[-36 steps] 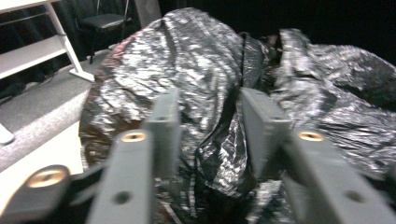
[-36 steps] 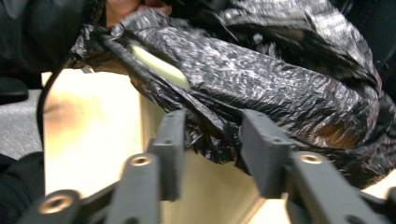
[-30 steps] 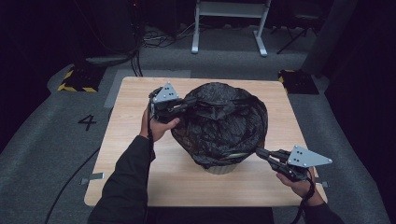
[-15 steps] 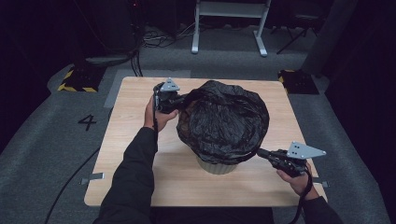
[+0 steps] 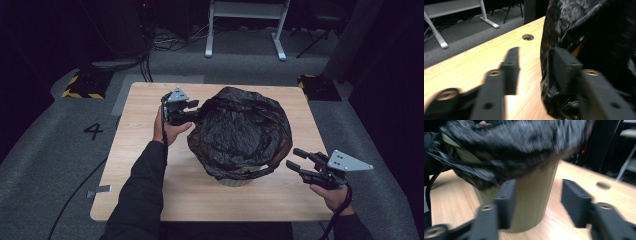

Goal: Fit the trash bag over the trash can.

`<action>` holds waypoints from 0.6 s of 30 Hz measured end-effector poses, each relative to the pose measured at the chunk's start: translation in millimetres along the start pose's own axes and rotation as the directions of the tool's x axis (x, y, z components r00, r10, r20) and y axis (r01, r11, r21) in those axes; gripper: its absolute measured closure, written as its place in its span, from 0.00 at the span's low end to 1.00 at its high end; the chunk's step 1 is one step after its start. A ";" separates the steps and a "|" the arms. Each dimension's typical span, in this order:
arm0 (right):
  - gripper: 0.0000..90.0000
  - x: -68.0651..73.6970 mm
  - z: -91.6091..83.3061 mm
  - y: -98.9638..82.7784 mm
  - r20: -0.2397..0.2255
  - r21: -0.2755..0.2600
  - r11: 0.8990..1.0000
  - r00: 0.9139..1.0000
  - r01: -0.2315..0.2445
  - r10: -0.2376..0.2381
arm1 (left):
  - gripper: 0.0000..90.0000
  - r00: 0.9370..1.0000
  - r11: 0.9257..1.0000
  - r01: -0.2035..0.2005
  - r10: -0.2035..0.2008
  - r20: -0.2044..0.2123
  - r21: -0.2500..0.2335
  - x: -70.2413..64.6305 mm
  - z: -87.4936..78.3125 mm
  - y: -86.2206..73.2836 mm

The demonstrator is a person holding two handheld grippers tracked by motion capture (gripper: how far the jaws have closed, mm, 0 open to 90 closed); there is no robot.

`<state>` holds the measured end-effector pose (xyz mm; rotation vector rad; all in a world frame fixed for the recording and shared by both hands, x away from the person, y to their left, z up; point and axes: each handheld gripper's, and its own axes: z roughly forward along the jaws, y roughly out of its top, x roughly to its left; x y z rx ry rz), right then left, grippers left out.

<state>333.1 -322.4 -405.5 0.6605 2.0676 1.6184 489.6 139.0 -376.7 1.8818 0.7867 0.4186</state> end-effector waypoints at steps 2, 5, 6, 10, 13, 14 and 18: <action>0.44 3.4 -3.7 3.8 0.006 -0.012 1.000 1.000 0.021 -0.021 | 0.51 0.999 0.999 0.029 -0.029 -0.027 -0.016 2.0 -9.1 -0.2; 0.30 13.3 -8.3 14.3 -0.029 -0.041 0.999 1.000 0.012 -0.013 | 0.27 0.997 0.992 0.076 -0.076 0.007 -0.097 6.5 -30.5 0.6; 0.30 13.3 -8.3 14.3 -0.029 -0.041 0.999 1.000 0.012 -0.013 | 0.24 0.997 0.992 0.076 -0.076 0.007 -0.097 6.5 -30.5 0.6; 0.26 8.6 -0.1 26.6 0.020 -0.052 0.998 0.999 -0.036 0.037 | 0.19 0.999 0.991 0.040 -0.035 0.038 -0.128 0.7 -50.6 8.5; 0.26 3.7 3.8 30.4 0.042 -0.057 0.997 0.998 -0.048 0.050 | 0.18 0.999 0.990 0.005 0.000 0.034 -0.138 -5.4 -58.1 12.1; 0.26 1.4 6.7 32.3 0.058 -0.046 0.997 0.997 -0.055 0.057 | 0.18 1.000 0.988 -0.011 0.015 0.028 -0.153 -9.2 -63.2 14.0; 0.29 -9.9 19.2 37.9 0.115 -0.026 0.997 0.990 -0.077 0.079 | 0.18 0.997 0.987 -0.053 0.062 0.055 -0.155 -18.3 -70.2 16.8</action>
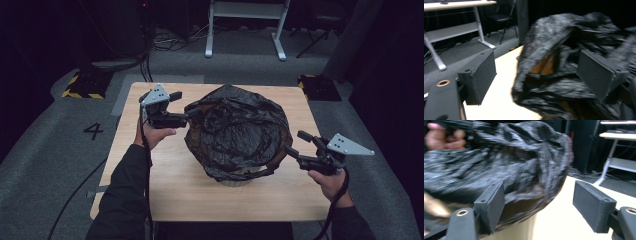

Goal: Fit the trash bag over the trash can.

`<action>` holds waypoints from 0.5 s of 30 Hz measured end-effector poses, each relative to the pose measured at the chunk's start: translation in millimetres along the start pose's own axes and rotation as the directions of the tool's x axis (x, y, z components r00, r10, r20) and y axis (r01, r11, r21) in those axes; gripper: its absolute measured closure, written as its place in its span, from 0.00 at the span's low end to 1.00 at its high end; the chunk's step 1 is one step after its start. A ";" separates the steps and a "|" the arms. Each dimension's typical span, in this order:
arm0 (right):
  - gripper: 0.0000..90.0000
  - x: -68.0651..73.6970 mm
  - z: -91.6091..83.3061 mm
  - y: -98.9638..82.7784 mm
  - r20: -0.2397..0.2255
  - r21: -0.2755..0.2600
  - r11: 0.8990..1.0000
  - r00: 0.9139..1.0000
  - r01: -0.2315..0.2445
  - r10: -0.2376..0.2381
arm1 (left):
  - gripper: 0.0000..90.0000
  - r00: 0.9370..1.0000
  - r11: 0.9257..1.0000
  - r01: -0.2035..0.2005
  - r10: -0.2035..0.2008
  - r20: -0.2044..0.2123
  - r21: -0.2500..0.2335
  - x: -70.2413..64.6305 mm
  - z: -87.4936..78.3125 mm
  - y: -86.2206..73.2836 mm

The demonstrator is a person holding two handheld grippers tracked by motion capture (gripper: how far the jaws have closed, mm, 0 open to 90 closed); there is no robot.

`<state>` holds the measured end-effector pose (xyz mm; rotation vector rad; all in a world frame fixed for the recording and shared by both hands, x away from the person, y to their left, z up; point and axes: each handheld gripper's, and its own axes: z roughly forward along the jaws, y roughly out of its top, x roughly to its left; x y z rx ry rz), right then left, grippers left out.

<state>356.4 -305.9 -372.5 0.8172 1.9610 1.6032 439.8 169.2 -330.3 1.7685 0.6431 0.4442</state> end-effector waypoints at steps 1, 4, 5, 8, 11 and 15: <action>0.30 -2.1 2.4 0.5 0.008 0.001 1.000 1.000 -0.008 0.008 | 0.17 1.000 1.000 -0.017 0.017 0.026 0.005 -4.2 0.7 1.3; 0.45 -11.5 16.5 -1.1 0.018 0.038 0.999 0.999 -0.034 0.033 | 0.18 0.995 0.995 -0.073 0.069 0.069 0.064 -14.1 17.1 6.1; 0.45 -11.5 16.5 -1.1 0.018 0.038 0.999 0.999 -0.034 0.033 | 0.19 0.995 0.995 -0.073 0.069 0.069 0.064 -14.1 17.1 6.1; 0.62 -18.1 36.0 -2.5 0.047 0.079 0.996 0.998 -0.035 0.031 | 0.31 0.995 0.990 -0.068 0.059 0.075 0.124 -7.6 38.9 10.0; 0.73 -22.5 42.8 -3.1 0.075 0.087 0.996 0.997 -0.037 0.030 | 0.45 0.993 0.991 -0.059 0.046 0.105 0.124 -1.6 54.6 10.5; 0.91 -29.3 53.7 -7.3 0.055 0.095 0.994 0.997 -0.059 0.054 | 0.76 0.992 0.989 -0.073 0.060 0.107 0.126 0.9 68.8 5.6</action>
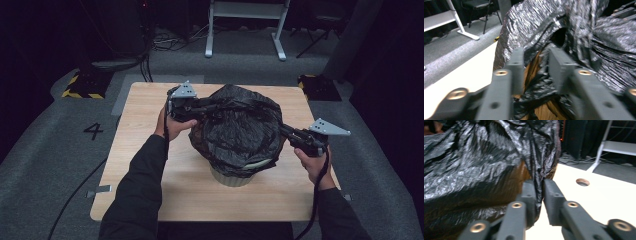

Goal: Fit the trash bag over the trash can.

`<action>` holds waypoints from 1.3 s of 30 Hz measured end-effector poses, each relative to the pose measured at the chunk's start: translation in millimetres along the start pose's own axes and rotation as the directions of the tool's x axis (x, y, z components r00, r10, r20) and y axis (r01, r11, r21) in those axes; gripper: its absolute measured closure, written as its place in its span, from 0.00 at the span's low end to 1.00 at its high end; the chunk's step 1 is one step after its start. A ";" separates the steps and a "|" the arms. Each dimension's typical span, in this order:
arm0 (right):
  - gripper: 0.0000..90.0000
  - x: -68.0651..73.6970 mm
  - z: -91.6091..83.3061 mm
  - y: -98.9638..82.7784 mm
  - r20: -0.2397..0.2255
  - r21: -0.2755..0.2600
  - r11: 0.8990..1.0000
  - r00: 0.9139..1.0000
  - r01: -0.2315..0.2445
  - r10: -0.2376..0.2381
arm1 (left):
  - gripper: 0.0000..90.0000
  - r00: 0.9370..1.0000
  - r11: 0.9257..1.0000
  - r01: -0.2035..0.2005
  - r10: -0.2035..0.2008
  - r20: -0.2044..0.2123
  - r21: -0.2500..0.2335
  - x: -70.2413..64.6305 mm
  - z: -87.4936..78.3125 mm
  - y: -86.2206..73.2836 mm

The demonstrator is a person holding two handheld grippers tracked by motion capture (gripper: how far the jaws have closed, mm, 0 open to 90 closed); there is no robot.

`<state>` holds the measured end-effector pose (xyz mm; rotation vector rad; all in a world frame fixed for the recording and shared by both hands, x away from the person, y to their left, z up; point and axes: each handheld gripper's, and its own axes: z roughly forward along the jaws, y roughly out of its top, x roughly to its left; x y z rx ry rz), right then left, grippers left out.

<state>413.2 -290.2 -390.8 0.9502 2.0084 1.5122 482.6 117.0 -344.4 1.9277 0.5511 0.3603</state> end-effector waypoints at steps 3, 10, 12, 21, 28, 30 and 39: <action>0.99 -1.8 9.0 -2.7 -0.002 0.019 1.000 1.000 0.008 -0.008 | 0.93 1.000 1.000 0.015 -0.015 0.011 -0.007 3.8 8.0 -3.5; 1.00 -6.3 29.3 -9.4 -0.030 0.063 0.998 1.000 -0.004 0.005 | 1.00 0.996 0.996 0.089 -0.089 0.029 0.000 12.0 27.0 -16.9; 1.00 -8.1 32.2 -11.0 -0.037 0.068 0.998 0.999 -0.011 0.014 | 1.00 0.993 0.994 0.108 -0.108 0.038 0.013 13.5 31.3 -21.0; 1.00 -14.0 42.0 -17.8 -0.068 0.113 0.993 0.997 -0.035 0.043 | 1.00 0.989 0.980 0.128 -0.137 0.051 0.151 14.1 49.3 -29.9; 1.00 -13.4 51.3 -21.3 -0.086 0.175 0.985 0.996 -0.012 0.027 | 0.86 0.992 0.988 0.125 -0.126 0.007 0.093 15.4 38.1 -35.9; 1.00 -14.2 50.1 -20.2 -0.076 0.174 0.985 0.997 -0.001 0.014 | 0.90 0.994 0.993 0.112 -0.111 -0.016 0.038 17.3 27.7 -33.0; 0.54 -21.1 26.5 -3.8 0.025 0.127 0.992 0.999 0.018 -0.021 | 1.00 0.996 0.997 0.068 -0.066 -0.053 0.035 12.5 19.3 -27.6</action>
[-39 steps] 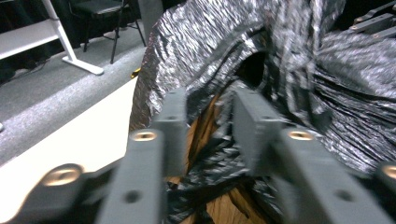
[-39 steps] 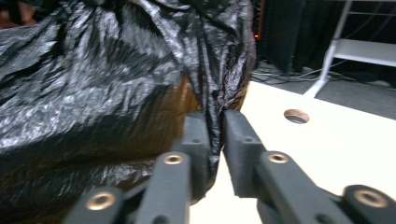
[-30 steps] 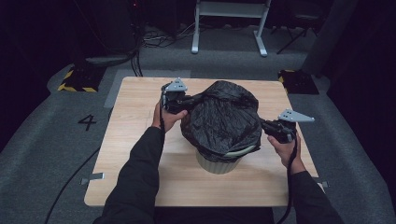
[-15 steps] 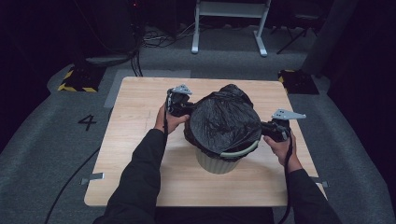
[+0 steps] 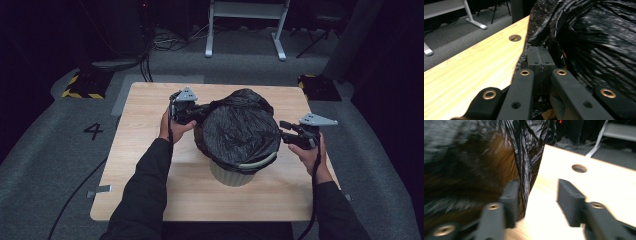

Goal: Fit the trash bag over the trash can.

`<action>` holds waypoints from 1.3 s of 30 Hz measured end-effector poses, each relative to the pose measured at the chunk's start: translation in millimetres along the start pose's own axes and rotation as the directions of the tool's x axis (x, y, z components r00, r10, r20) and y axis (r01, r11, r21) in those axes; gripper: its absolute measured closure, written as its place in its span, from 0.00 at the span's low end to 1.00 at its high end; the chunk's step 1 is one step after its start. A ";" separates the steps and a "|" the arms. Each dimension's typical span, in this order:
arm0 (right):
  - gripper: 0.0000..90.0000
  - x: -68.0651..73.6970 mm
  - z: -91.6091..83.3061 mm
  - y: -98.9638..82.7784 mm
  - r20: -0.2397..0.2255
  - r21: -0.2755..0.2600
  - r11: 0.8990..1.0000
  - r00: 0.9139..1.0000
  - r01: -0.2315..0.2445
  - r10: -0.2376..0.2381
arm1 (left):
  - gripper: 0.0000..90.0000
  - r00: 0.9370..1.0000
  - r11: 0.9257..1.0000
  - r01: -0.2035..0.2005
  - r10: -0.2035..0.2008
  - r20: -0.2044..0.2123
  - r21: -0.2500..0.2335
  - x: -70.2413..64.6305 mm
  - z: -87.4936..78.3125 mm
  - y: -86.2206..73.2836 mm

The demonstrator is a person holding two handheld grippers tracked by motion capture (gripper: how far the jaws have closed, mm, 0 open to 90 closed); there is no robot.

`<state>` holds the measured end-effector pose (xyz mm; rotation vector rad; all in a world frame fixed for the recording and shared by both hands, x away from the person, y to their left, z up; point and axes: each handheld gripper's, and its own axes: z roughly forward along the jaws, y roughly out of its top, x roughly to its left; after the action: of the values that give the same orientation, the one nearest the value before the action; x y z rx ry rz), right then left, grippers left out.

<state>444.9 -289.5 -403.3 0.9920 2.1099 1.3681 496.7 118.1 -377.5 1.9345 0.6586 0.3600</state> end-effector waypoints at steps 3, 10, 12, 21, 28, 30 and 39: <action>0.44 1.1 -20.7 -1.3 -0.005 -0.041 0.999 0.999 0.034 -0.034 | 1.00 1.000 1.000 -0.003 0.003 0.000 0.000 -2.3 0.2 -0.1; 0.28 26.0 -68.5 -14.6 -0.103 -0.174 0.973 0.980 0.151 -0.171 | 1.00 1.000 1.000 0.003 -0.003 0.013 -0.008 -5.1 -3.9 -6.1; 0.25 39.8 -77.5 -20.5 -0.141 -0.196 0.962 0.966 0.189 -0.218 | 1.00 1.000 1.000 0.004 -0.004 0.010 -0.004 -5.4 -3.9 -7.0; 0.26 82.7 -77.4 -34.1 -0.162 -0.231 0.934 0.936 0.272 -0.313 | 1.00 1.000 1.000 0.006 -0.006 0.013 -0.008 -8.3 -8.2 -10.6; 0.49 94.0 -60.5 -44.0 -0.117 -0.221 0.915 0.922 0.338 -0.369 | 1.00 0.999 1.000 0.008 -0.008 0.035 -0.015 -10.7 -14.5 -14.2; 0.67 92.0 -54.2 -46.4 -0.104 -0.216 0.913 0.922 0.345 -0.373 | 1.00 0.999 1.000 -0.001 0.001 0.041 -0.012 -11.6 -15.0 -14.8; 1.00 83.5 -46.2 -55.6 -0.105 -0.130 0.906 0.903 0.403 -0.416 | 1.00 0.999 1.000 0.007 -0.006 0.046 -0.021 -11.3 -17.7 -21.5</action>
<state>340.6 -267.7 -432.7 0.3883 2.1547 1.3343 472.2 131.7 -388.6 1.9145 0.6284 0.3161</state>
